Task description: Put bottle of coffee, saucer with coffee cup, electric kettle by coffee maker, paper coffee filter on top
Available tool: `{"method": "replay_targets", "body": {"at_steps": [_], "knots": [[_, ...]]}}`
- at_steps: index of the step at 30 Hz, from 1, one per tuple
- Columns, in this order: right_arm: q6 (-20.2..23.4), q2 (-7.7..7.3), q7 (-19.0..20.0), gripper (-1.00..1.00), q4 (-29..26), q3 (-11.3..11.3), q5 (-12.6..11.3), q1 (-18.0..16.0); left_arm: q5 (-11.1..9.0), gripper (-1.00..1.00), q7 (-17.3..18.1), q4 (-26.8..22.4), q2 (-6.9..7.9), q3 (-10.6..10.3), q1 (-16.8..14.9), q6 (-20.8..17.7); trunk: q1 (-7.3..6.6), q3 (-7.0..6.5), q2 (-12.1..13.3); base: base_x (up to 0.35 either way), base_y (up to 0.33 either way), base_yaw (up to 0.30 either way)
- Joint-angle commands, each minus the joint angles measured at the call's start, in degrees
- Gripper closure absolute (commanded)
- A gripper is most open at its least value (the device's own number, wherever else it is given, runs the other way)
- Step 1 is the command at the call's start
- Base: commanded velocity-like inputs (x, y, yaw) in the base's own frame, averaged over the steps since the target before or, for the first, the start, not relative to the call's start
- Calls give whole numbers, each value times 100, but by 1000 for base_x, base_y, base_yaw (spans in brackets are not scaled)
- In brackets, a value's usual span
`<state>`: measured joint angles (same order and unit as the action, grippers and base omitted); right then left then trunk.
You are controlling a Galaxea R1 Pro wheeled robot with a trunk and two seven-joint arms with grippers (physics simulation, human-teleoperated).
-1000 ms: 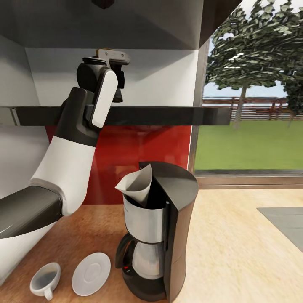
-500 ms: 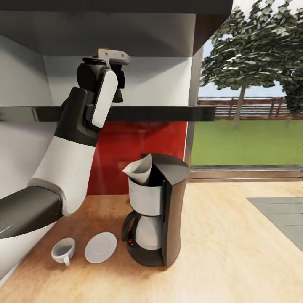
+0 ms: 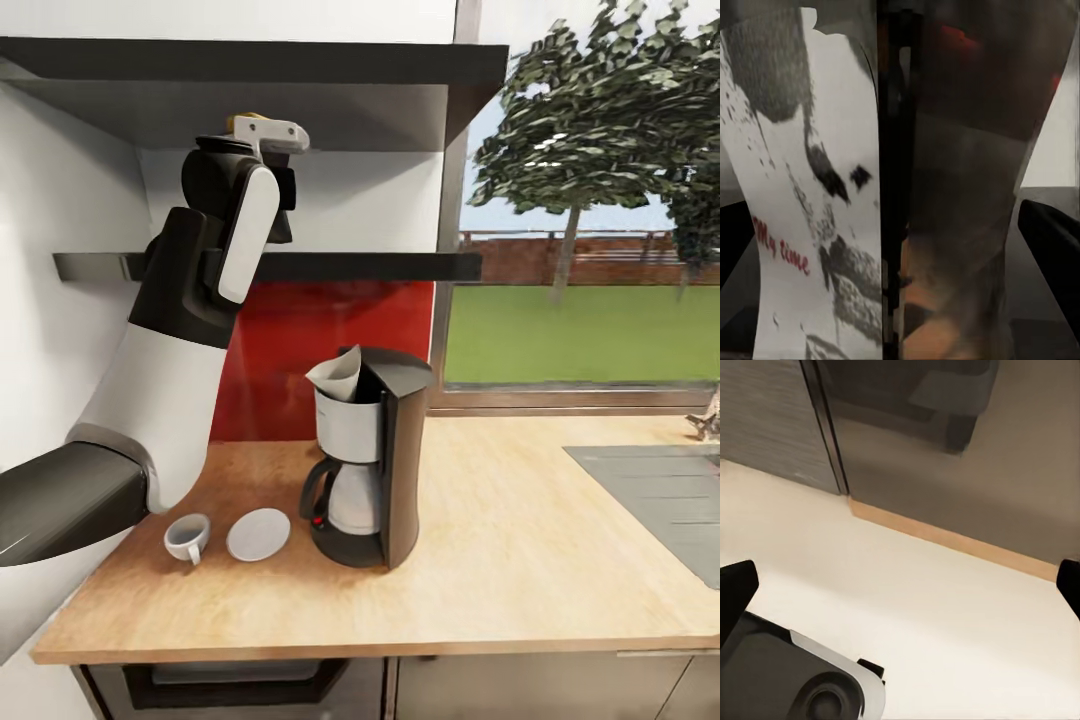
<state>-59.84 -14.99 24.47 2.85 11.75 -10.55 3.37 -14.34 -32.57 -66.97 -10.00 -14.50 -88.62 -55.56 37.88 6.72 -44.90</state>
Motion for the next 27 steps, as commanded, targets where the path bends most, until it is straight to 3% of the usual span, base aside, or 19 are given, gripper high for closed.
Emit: {"method": "replay_targets", "body": {"at_steps": [1,16,17,22,25,27], "knots": [[-17,-2,32,-100,5,38,-62,-3,-43,100,-57,-4,0,-4,-7,-14,-2,8,-7,-333,0,0],[-11,-4,23,-100,5,38,-70,-3,-80,100,-43,-23,0,0,-7,-16,-2,8,-7,-333,0,0],[-11,-4,23,-100,5,38,-70,-3,-300,100,-41,-33,0,10,-7,-13,-2,8,-7,-167,0,0],[-11,-4,23,-100,5,38,-70,-3,-599,100,-36,-113,0,28,-7,-16,-2,8,-7,-80,0,0],[-11,-4,23,-100,5,38,-70,-3,-1020,100,-27,-241,0,34,-7,-16,-2,8,-7,-16,0,0],[-11,-4,23,-100,5,38,-70,-3,-1419,100,-22,-474,0,40,-7,-19,-2,8,-7,-6,0,0]]}}
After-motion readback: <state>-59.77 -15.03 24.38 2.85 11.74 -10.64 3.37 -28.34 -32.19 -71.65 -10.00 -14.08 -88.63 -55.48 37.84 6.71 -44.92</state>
